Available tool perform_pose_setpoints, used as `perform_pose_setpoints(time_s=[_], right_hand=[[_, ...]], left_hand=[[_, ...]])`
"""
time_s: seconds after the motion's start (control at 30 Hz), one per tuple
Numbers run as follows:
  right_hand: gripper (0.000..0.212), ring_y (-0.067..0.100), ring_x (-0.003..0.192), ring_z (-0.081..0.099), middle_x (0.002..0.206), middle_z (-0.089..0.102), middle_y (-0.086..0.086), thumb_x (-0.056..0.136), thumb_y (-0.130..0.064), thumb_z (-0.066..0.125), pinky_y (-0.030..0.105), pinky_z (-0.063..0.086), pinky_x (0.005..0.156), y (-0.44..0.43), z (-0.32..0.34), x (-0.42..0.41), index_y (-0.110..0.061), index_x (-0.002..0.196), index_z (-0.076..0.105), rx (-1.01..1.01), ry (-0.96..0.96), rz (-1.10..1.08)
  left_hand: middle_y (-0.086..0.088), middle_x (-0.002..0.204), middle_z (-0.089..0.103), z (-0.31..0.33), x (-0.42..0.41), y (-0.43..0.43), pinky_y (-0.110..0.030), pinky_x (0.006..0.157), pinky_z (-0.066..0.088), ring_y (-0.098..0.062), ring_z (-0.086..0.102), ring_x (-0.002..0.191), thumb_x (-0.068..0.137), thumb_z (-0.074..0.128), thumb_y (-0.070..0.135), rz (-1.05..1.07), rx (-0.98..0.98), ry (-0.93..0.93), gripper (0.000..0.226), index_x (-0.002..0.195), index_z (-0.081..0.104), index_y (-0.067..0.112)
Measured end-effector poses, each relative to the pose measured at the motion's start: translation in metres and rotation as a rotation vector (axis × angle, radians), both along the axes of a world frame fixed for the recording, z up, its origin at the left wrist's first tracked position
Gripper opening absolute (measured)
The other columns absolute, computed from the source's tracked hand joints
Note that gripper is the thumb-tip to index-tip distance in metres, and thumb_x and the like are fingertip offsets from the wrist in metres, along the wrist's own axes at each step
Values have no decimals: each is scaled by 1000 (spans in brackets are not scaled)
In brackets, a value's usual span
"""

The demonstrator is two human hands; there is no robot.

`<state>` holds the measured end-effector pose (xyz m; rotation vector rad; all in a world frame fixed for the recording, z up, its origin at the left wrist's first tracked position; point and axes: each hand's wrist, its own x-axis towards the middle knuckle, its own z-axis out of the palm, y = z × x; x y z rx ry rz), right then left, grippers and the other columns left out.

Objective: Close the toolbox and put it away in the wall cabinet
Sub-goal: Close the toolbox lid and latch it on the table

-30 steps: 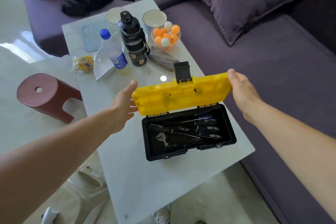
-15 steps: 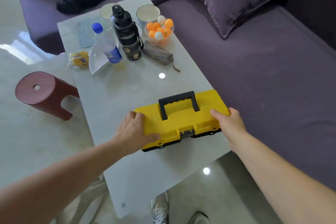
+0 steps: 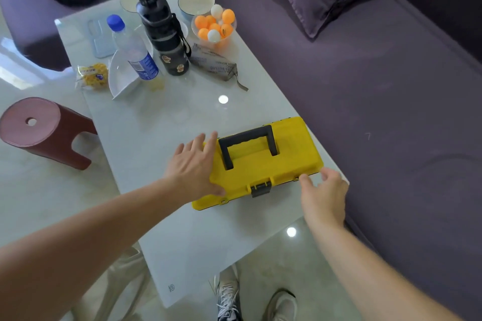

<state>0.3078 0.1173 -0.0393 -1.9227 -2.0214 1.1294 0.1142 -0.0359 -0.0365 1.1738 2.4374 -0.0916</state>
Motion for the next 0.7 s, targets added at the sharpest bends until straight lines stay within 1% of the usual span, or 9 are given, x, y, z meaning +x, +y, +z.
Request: perform_pose_setpoints(time_s=[0.03,0.07,0.13,0.2,0.27,0.37,0.47,0.6,0.7], right_hand=[[46,24,99,56,131,52,8,88,-30,61,37,41,76,-11,-1,2,-15,129,48,-30,56,12],[43,19,97,56,127,56,5,88,-28,61,36,42,78,-23,-1,3,-17,127,49,-128,123,-2],[39,16,100,60,120,62,3,90,-26,60,39,48,85,-45,-1,1,-15,126,52,-458,301,-128],[33,19,104,63,115,64,5,92,-26,59,39,48,89,-59,-3,-8,-11,121,57,-732,471,-303],[31,24,109,61,117,63,9,93,-29,58,41,45,95,-63,-4,-20,-11,118,59,-863,572,-427],[39,30,111,59,118,62,15,91,-32,60,44,41,100,-60,-9,-34,-6,121,56,-899,594,-533],[43,33,102,62,114,63,20,89,-33,65,46,47,95,-55,-11,-44,-4,119,55,-879,527,-565],[37,38,96,63,111,63,25,90,-25,65,51,51,88,-51,-18,-56,0,114,54,-825,437,-618],[34,39,94,64,110,63,26,90,-23,64,50,52,84,-50,-21,-61,1,112,55,-805,433,-627]], left_hand=[[-14,158,15,-1,-1,4,-45,113,25,-35,28,139,48,79,67,-61,30,-8,140,150,-6,22],[-12,161,6,-1,-1,8,-47,115,23,-35,21,143,50,80,65,-131,49,-20,140,149,-11,25],[-7,162,-6,-4,-1,15,-47,115,23,-32,12,146,54,80,62,-238,29,-42,137,150,-12,28],[-2,163,-6,-9,-3,18,-45,115,24,-29,10,147,56,79,62,-240,-15,-75,134,151,-8,26],[2,163,-2,-12,-6,17,-42,116,22,-25,9,148,55,78,63,-201,-23,-116,133,152,-4,23],[6,163,-2,-17,-7,15,-39,117,19,-21,7,148,54,77,65,-182,-2,-123,132,153,-1,23],[8,163,-2,-20,-6,15,-37,117,18,-21,7,148,53,78,64,-164,10,-118,132,153,0,24],[8,163,-2,-22,-7,14,-38,116,18,-22,8,148,53,77,66,-179,11,-104,133,152,-1,24],[9,163,-4,-23,-7,16,-39,115,20,-22,7,148,53,77,66,-157,4,-104,133,153,-1,24]])
